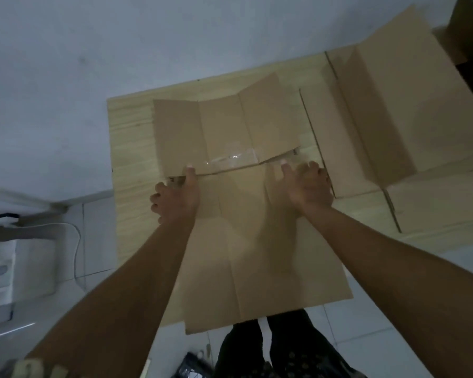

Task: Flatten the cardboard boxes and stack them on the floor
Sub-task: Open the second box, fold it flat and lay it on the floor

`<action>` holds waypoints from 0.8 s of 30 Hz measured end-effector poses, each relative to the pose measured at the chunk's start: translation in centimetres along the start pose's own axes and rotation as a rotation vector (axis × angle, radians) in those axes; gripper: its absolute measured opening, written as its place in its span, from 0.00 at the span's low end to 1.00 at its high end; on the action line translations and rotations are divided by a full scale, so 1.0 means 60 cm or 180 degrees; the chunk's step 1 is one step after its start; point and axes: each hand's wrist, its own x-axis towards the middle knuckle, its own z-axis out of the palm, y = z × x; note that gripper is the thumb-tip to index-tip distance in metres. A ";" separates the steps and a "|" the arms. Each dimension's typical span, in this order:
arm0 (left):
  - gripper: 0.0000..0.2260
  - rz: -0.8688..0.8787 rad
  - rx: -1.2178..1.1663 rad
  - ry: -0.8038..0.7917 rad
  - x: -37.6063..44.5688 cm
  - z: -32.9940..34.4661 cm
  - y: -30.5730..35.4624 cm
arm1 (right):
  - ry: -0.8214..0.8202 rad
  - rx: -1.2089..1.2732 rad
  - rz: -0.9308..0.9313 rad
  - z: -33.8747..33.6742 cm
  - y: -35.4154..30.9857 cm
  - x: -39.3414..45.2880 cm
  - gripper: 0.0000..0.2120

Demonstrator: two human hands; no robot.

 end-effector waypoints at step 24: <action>0.20 0.1188 -0.0083 -0.0033 -0.008 -0.056 0.070 | -0.0680 0.0646 -0.0916 -0.073 -0.055 0.077 0.20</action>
